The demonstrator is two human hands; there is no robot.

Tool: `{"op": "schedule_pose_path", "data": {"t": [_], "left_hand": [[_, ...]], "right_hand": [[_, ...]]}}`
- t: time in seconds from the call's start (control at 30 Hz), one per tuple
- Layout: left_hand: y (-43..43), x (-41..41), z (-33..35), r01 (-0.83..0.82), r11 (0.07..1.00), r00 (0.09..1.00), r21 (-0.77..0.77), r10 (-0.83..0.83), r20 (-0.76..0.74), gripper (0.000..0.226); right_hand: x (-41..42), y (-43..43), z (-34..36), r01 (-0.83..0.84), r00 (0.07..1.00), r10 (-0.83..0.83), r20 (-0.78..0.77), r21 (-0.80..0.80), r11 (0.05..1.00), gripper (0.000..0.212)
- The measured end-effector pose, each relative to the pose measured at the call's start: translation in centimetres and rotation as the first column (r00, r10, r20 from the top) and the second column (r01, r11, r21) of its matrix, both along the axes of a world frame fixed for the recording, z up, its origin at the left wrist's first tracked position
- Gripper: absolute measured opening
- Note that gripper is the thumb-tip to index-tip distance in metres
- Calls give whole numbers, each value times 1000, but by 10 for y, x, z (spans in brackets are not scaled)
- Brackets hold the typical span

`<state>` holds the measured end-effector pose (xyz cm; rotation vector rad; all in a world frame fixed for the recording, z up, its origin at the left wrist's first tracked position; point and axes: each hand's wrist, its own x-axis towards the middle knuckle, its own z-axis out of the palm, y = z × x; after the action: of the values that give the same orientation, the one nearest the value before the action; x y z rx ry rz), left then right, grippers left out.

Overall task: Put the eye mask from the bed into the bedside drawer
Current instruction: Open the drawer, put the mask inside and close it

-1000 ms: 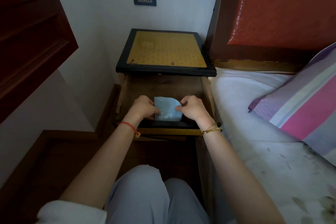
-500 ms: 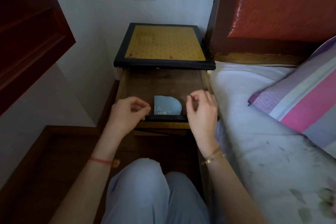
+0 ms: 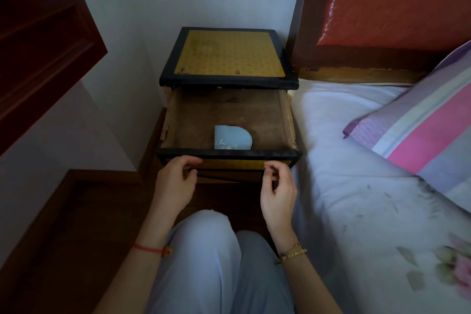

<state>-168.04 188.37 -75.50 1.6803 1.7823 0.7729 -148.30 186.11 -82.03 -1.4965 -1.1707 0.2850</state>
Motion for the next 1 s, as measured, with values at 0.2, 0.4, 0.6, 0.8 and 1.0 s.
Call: {"op": "schedule_pose_path", "data": {"t": [0.2, 0.4, 0.6, 0.8, 1.0], "left_hand": [[-2, 3, -5, -9, 998, 1000, 62, 9, 8, 32], [-1, 3, -6, 3, 983, 1000, 183, -8, 30, 33], [8, 11, -3, 25, 961, 995, 277, -49, 82, 43], [32, 28, -8, 94, 960, 992, 265, -112, 53, 54], [71, 34, -7, 160, 963, 986, 218, -164, 3, 58]], "right_hand": [[2, 2, 1, -28, 999, 27, -42, -17, 999, 18], [2, 7, 8, -34, 998, 35, -44, 31, 999, 26], [4, 27, 21, -97, 994, 99, -40, 39, 995, 38], [5, 52, 26, -166, 985, 163, -63, -49, 985, 53], [5, 79, 27, -276, 960, 262, -99, -161, 948, 66]]}}
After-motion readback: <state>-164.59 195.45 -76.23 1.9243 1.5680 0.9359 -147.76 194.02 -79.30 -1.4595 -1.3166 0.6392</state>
